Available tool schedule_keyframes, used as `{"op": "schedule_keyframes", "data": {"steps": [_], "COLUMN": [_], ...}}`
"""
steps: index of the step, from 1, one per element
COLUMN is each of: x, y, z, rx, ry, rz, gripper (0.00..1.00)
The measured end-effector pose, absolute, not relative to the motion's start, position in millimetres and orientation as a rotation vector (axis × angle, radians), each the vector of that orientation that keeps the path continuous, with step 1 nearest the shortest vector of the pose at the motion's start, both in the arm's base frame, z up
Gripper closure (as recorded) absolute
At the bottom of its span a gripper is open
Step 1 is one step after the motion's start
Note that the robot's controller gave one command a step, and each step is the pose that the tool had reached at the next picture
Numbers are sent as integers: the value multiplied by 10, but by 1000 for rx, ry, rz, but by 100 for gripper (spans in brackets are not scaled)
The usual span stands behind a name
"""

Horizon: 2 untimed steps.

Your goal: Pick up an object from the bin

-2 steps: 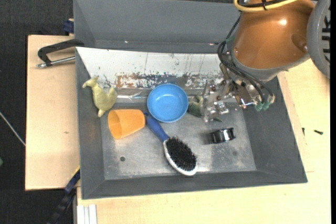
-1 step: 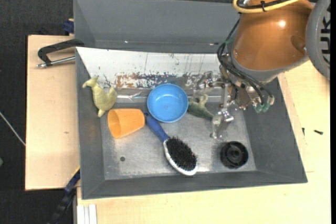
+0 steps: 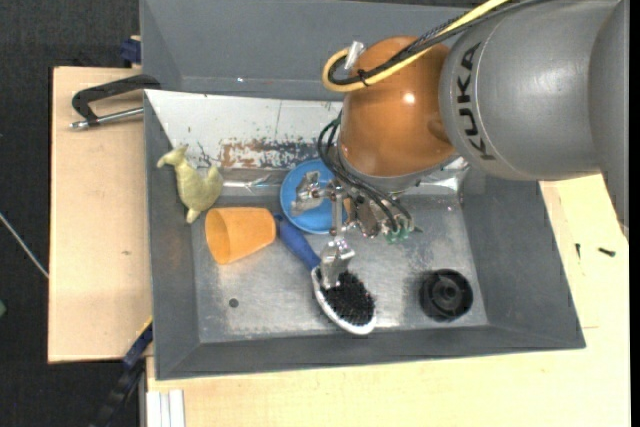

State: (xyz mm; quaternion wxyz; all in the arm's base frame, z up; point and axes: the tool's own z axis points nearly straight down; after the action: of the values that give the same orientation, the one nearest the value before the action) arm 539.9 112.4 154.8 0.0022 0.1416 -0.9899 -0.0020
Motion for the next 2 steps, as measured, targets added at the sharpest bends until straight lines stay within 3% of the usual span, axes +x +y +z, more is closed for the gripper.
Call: {"op": "schedule_keyframes", "data": {"steps": [1, 2], "x": [5667, 5728], "y": [1123, 1040], "z": [1284, 738], "rx": [857, 1801], "ry": [-3028, -2587], "rz": [-1, 5], "gripper": [0, 0]}}
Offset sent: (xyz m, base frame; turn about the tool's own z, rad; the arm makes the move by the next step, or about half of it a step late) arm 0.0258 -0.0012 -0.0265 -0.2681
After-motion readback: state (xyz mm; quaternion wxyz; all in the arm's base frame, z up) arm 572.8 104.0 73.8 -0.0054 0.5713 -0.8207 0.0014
